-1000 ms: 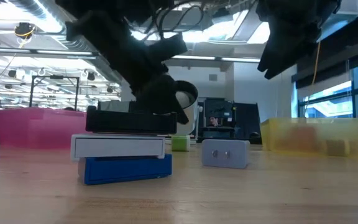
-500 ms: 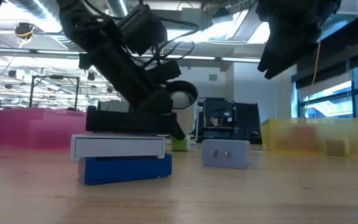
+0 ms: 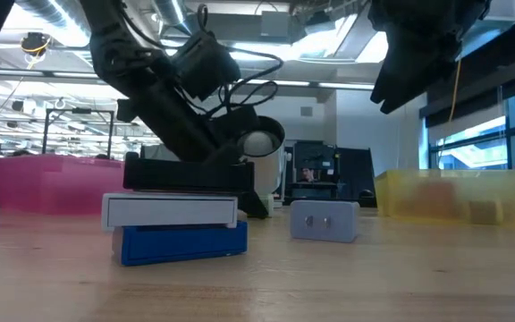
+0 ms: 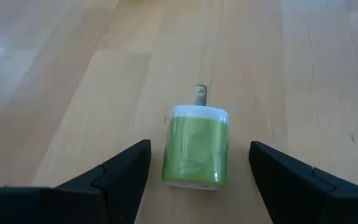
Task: Pick & Place Office items
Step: Put the light green small charger adapter into the yellow bin
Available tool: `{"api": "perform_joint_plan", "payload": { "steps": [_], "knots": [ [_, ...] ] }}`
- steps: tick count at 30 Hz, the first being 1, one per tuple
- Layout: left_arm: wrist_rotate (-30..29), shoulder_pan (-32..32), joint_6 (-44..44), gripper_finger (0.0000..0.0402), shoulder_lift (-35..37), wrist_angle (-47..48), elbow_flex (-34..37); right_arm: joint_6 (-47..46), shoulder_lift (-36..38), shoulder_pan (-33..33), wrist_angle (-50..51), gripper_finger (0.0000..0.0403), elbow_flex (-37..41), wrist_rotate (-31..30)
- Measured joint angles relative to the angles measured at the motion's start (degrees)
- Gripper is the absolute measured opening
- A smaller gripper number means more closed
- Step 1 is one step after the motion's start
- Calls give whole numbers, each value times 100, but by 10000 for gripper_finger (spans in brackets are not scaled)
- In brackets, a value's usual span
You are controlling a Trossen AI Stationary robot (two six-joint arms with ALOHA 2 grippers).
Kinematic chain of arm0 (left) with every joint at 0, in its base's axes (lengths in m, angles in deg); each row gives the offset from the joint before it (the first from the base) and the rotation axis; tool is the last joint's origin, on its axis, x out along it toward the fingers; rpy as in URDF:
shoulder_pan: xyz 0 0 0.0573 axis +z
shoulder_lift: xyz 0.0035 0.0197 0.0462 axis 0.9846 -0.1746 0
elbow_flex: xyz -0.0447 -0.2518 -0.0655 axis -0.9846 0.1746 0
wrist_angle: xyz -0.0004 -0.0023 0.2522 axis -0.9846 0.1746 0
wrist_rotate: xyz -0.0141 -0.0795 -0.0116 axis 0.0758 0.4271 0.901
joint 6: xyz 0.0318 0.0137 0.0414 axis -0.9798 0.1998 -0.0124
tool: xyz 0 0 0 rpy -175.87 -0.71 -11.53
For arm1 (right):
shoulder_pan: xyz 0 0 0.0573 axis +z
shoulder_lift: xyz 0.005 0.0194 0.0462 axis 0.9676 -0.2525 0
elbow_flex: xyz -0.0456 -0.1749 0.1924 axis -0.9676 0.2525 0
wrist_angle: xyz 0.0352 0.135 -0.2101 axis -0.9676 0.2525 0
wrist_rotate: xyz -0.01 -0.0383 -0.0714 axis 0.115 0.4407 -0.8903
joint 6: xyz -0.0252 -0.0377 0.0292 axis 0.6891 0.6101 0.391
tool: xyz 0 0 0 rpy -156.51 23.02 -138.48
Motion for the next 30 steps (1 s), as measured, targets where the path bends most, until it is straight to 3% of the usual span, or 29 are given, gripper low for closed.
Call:
{"api": "perform_joint_plan", "payload": {
  "steps": [5,13,22,26,30],
  "knots": [
    [9,-28,-4,237,2,4,0,1,0,0,2,242,0,-7],
    [-264,-211,125,127,2,19,0,-63,0,0,0,242,0,-22],
    [-629,-556,187,126,17,-641,2,-593,0,-2,-204,242,0,-129],
    [-686,-828,-131,137,158,-1012,0,-536,0,-1,-638,242,0,-129],
    [-1154,-1211,-610,137,353,-1333,0,-488,0,-1,-1179,242,0,-126]
  ]
}}
